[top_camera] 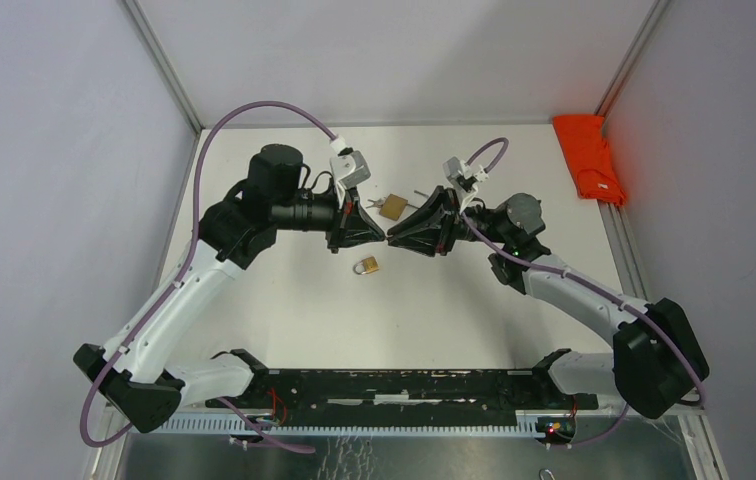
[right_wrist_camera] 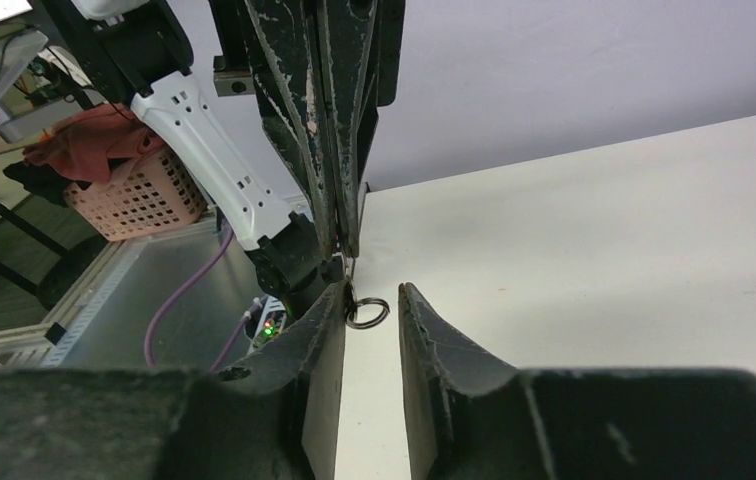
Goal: Unlock with the key
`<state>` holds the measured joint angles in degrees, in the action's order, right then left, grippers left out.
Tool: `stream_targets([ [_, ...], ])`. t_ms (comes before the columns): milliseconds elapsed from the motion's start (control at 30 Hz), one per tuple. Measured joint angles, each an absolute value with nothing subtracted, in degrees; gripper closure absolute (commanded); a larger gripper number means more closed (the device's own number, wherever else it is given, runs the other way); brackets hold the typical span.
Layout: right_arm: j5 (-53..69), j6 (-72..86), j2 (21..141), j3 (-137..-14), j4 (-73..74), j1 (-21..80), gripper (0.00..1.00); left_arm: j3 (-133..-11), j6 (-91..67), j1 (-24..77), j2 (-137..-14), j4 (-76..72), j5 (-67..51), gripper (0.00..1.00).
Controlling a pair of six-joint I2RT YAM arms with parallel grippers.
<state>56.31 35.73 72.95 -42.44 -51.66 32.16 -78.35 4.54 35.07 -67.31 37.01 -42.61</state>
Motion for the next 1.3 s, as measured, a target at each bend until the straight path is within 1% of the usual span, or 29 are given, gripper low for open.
stream_targets([
  [200,56.3,36.7,73.8,-43.2,-52.7,32.4,0.85,-78.3,4.5,35.1,-67.2,36.3,-42.6,0.98],
  [333,56.3,37.0,73.8,-43.2,-53.0,32.5,1.0,-77.8,4.5,35.1,-66.8,36.1,-42.6,0.98],
  [733,55.2,36.5,72.0,-43.2,-52.2,32.5,1.0,-77.4,4.5,35.1,-66.0,35.8,-42.5,0.98],
  [767,54.9,36.0,71.4,-43.2,-51.7,32.5,1.0,-77.4,4.5,35.1,-66.0,35.8,-42.4,0.98],
  [867,54.2,34.5,69.6,-43.2,-49.5,32.5,1.0,-77.1,4.5,35.1,-65.8,35.5,-42.2,0.93],
  [1133,53.3,29.2,68.4,-45.6,-40.6,32.6,1.0,-76.8,4.5,35.1,-64.9,35.0,-42.1,0.92],
  [1167,53.3,28.8,68.4,-45.8,-39.6,32.6,0.99,-76.8,4.5,35.1,-64.7,34.9,-42.1,0.92],
  [1233,53.1,28.2,68.6,-46.1,-38.0,32.6,0.88,-76.8,4.5,35.1,-64.0,34.9,-42.1,0.92],
  [1267,53.1,28.1,68.9,-46.4,-37.5,32.6,0.87,-76.8,4.5,35.1,-63.7,34.8,-42.1,0.92],
  [1300,53.1,28.2,69.3,-46.6,-37.5,32.7,0.9,-76.8,4.5,35.1,-63.5,34.7,-42.1,0.92],
])
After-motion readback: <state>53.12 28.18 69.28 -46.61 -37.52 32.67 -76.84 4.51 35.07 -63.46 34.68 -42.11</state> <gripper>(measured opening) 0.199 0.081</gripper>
